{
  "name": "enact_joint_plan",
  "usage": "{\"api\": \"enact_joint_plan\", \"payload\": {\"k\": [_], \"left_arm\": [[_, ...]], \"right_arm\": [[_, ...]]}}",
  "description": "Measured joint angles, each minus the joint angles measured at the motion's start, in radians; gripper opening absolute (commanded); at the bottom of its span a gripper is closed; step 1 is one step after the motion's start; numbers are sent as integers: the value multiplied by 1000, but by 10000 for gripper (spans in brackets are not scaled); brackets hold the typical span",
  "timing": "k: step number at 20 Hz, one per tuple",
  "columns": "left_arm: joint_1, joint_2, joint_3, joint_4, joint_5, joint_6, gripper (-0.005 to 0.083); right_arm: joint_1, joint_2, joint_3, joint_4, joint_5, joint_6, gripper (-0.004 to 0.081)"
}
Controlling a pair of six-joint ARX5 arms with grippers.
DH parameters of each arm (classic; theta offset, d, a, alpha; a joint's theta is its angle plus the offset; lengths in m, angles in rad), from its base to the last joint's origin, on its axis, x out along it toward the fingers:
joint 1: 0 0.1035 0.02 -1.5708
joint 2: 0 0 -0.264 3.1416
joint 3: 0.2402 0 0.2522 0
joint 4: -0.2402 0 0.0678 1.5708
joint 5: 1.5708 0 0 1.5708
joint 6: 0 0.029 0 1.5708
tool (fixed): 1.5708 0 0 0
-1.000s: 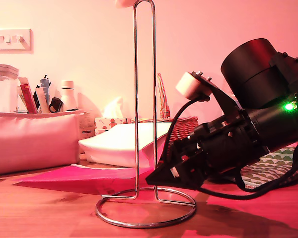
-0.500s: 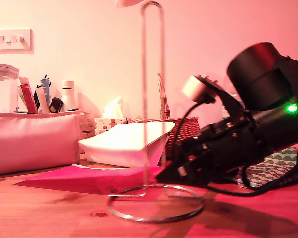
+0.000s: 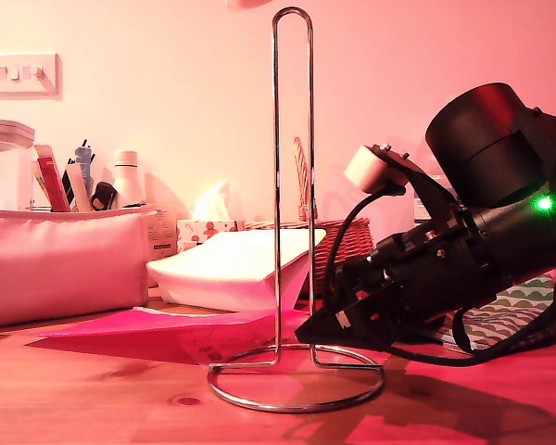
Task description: Insert the paper towel roll into the metallic stand.
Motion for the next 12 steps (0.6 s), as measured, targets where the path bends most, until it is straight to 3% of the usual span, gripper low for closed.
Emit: {"api": "enact_joint_plan", "payload": {"k": [12], "left_arm": [[-6, 50, -38, 8, 3, 19, -24]], "right_arm": [[23, 0, 1, -2, 10, 0, -13]]}}
